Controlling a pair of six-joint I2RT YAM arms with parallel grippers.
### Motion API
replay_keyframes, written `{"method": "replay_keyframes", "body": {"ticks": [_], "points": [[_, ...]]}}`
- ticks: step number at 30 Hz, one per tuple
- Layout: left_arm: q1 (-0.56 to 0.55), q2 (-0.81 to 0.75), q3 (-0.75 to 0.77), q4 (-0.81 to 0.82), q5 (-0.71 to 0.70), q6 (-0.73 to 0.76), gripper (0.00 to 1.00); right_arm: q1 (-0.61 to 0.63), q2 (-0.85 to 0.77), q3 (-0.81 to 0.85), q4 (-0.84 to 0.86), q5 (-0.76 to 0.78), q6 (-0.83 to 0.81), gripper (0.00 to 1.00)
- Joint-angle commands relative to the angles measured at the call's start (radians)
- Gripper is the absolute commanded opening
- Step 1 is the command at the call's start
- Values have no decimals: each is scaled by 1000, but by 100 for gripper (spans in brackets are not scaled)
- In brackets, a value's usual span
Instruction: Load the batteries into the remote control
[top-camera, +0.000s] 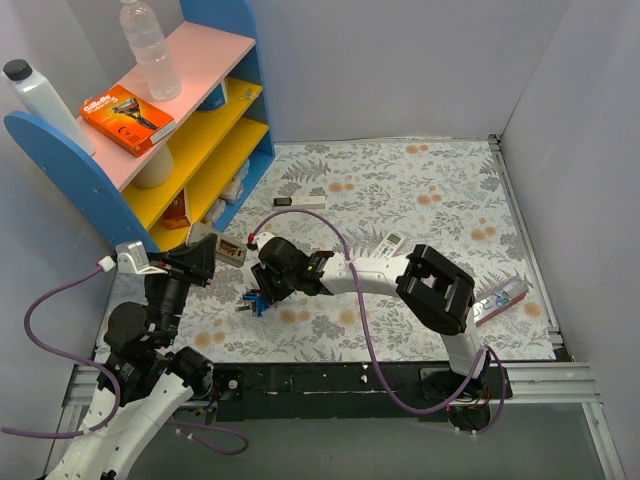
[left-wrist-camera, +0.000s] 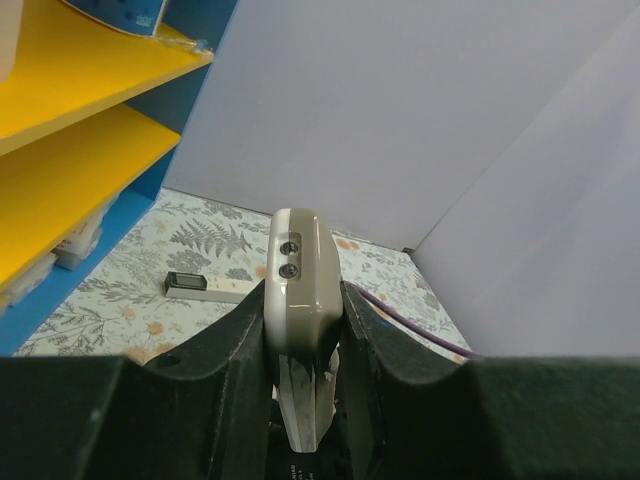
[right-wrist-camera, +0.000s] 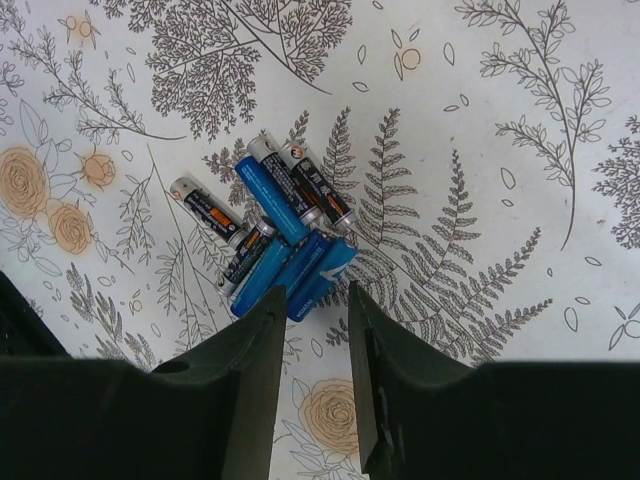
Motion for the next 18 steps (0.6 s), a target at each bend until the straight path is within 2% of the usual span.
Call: {"method": "replay_keyframes", "body": {"ticks": [1,9,12,18], "points": [[7,-12,-6,-10,-46,15,0,12,17,66,-16,61,28,38],[10,-6,-6,-10,-32,11,0,28,49,89,-21,87,19,37],[16,-7,-8,-10,-30,6,0,38,51,92,-5,89,11,29],[27,-4,-12,-10,-24,0,0,45,80,127,-38,118,10,29]]}}
